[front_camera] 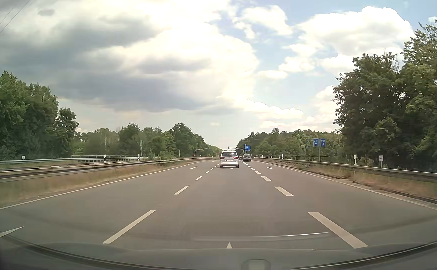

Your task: Follow the waypoints while adhering to traffic rules and regulations

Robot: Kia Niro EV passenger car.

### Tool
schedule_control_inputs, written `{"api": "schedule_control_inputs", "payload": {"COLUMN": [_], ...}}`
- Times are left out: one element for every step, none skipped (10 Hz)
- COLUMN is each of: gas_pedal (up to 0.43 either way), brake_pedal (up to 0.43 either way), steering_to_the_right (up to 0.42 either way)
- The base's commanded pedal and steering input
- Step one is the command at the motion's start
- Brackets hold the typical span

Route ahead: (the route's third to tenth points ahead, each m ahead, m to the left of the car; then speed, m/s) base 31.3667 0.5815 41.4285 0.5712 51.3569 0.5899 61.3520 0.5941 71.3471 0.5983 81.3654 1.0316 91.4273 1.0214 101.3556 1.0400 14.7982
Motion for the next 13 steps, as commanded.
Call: {"api": "schedule_control_inputs", "payload": {"gas_pedal": [0.287, 0.287, 0.287, 0.287, 0.287, 0.280, 0.268, 0.268, 0.260, 0.220, 0.189, 0.150, 0.118], "brake_pedal": [0.037, 0.037, 0.037, 0.037, 0.037, 0.037, 0.037, 0.037, 0.030, 0.037, 0.037, 0.037, 0.037], "steering_to_the_right": [-0.001, -0.002, -0.002, -0.003, -0.003, -0.003, -0.003, -0.003, -0.003, -0.004, -0.003, -0.004, -0.003]}}
